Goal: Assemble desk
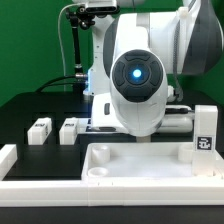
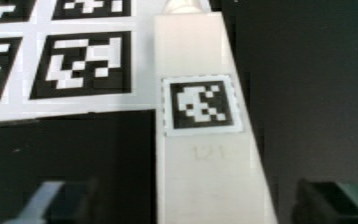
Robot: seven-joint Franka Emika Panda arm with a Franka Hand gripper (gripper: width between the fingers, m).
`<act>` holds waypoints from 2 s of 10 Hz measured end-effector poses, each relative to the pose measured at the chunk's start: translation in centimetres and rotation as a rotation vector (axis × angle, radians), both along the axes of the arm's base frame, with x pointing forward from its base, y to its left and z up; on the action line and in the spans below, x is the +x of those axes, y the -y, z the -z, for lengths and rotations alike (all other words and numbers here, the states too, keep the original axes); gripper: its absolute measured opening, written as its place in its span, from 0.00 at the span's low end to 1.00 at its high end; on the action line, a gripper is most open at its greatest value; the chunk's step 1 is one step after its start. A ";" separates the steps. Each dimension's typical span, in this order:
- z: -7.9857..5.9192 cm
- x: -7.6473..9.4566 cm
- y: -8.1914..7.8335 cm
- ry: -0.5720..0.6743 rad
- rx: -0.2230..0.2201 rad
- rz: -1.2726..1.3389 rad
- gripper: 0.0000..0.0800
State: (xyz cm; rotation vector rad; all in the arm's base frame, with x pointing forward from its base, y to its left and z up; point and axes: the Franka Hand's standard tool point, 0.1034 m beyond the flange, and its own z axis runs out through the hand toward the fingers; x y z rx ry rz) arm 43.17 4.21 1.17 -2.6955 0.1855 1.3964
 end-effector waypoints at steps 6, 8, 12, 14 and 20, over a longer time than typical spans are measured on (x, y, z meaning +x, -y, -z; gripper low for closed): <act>0.0 0.0 0.2 0.000 0.000 0.004 0.36; -3.0 0.8 0.8 -0.053 0.019 0.015 0.36; -8.1 5.1 2.8 0.026 0.032 0.044 0.36; -7.5 6.7 2.9 0.170 0.009 0.047 0.36; -13.3 14.0 6.5 0.539 0.020 0.079 0.36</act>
Offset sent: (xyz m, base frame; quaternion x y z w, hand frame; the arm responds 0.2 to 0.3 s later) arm 0.0000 0.0000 0.0000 0.0000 0.0000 0.0000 1.0000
